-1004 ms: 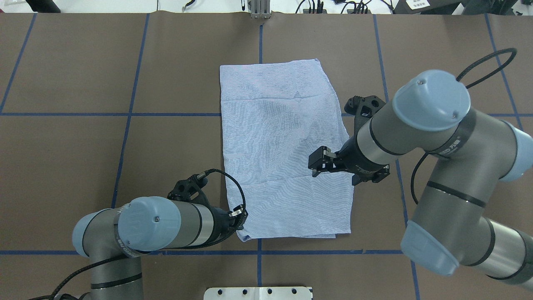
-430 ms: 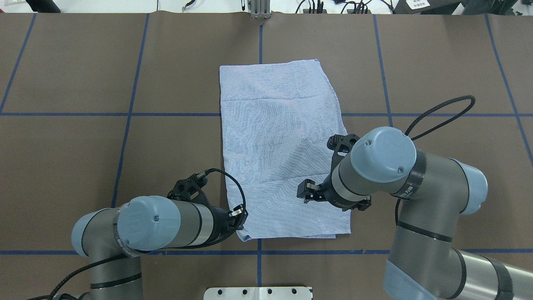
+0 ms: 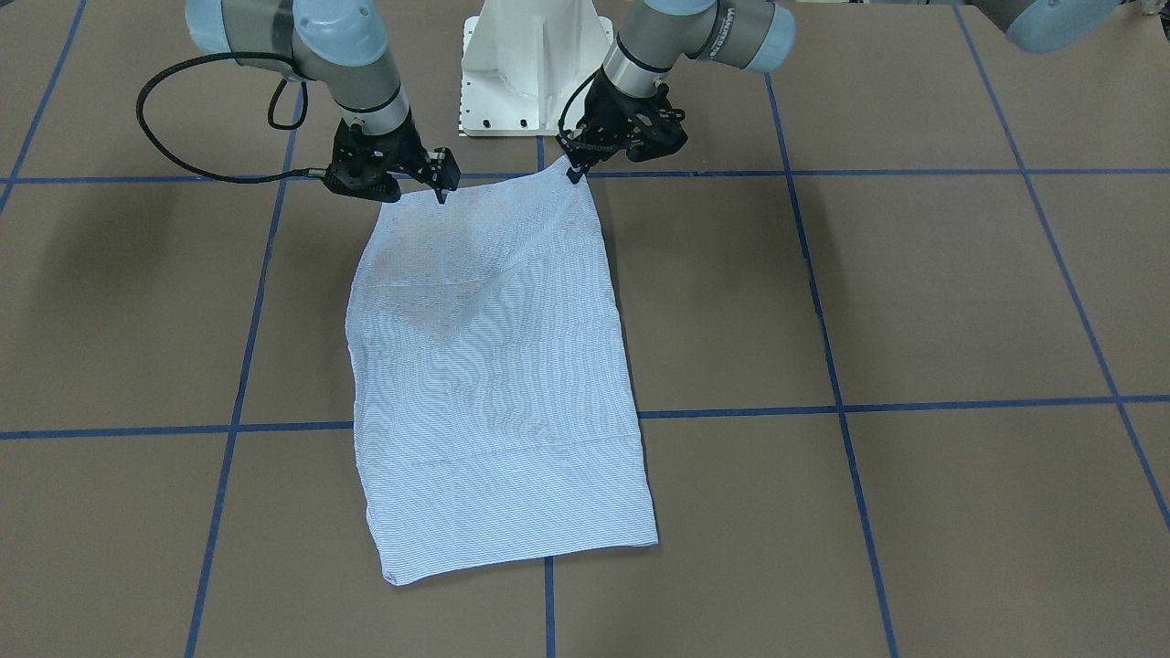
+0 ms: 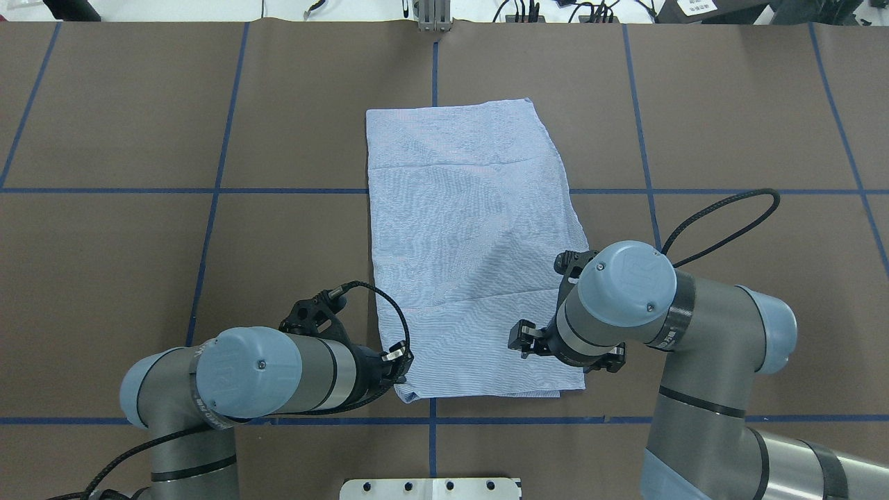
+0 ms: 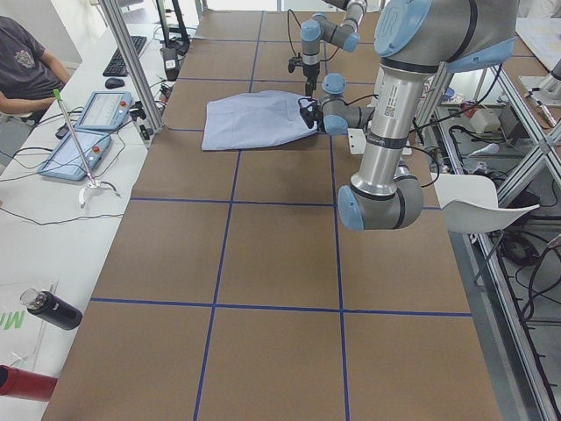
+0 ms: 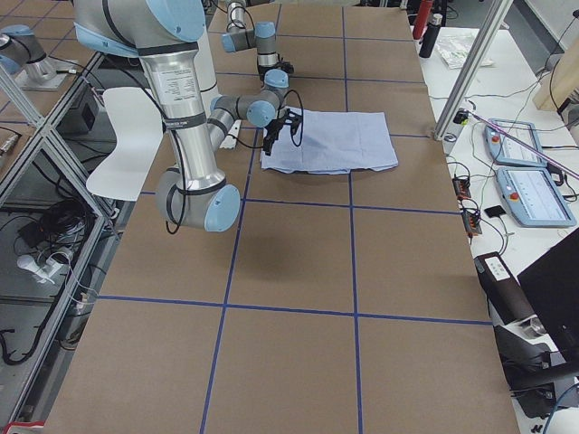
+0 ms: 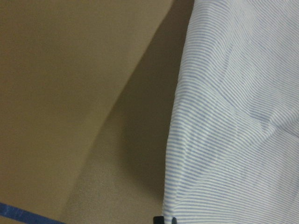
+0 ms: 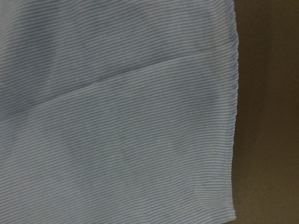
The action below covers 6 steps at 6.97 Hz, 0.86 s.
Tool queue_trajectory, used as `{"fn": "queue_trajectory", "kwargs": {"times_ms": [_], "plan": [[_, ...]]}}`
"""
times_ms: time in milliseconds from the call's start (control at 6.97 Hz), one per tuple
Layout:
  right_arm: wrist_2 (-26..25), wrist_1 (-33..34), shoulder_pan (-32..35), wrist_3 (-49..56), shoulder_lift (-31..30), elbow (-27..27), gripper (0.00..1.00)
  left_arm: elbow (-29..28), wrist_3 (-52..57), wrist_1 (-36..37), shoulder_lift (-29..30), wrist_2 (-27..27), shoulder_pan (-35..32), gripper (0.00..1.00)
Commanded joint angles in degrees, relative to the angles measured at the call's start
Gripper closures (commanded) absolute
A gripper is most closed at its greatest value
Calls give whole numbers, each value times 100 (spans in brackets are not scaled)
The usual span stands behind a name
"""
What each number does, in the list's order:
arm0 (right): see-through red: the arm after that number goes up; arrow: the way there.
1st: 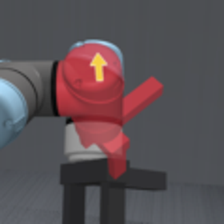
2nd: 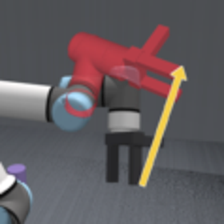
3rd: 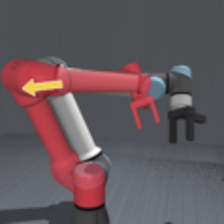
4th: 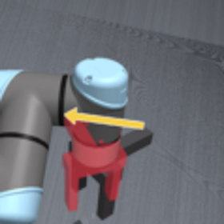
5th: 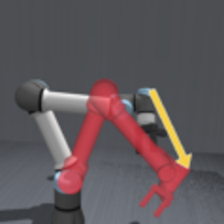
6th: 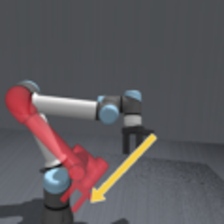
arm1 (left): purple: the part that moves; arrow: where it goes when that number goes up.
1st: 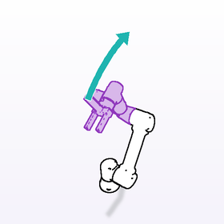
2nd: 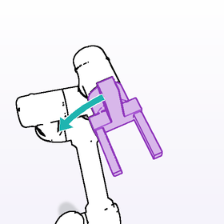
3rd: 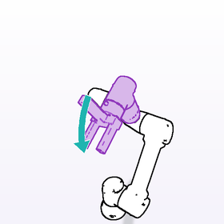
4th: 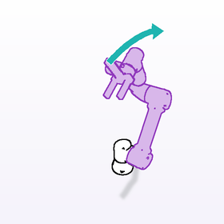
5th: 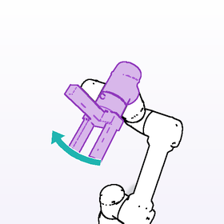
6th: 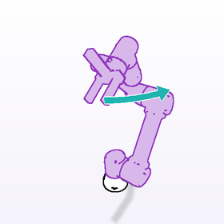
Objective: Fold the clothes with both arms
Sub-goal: 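Grasp both near corners of the shirt with both grippers, adjusting position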
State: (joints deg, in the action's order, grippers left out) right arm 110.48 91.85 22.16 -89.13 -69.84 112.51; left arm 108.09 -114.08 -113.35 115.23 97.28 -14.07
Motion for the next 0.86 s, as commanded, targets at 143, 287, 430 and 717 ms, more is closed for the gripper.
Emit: {"fn": "queue_trajectory", "kwargs": {"times_ms": [143,287,430,717], "plan": [[-70,-332,-89,-1707,-12,-168,0,-7,0,-3,0,-16,-8,100],[-148,-570,-89,-1818,-29,-194,0,-7,0,-3,0,-16,-17,100],[-236,-598,-80,-1862,-21,-203,0,-7,0,-3,0,-16,-17,100],[-456,-598,-98,-2082,-91,-255,0,-7,0,-3,0,-16,-17,100]]}}
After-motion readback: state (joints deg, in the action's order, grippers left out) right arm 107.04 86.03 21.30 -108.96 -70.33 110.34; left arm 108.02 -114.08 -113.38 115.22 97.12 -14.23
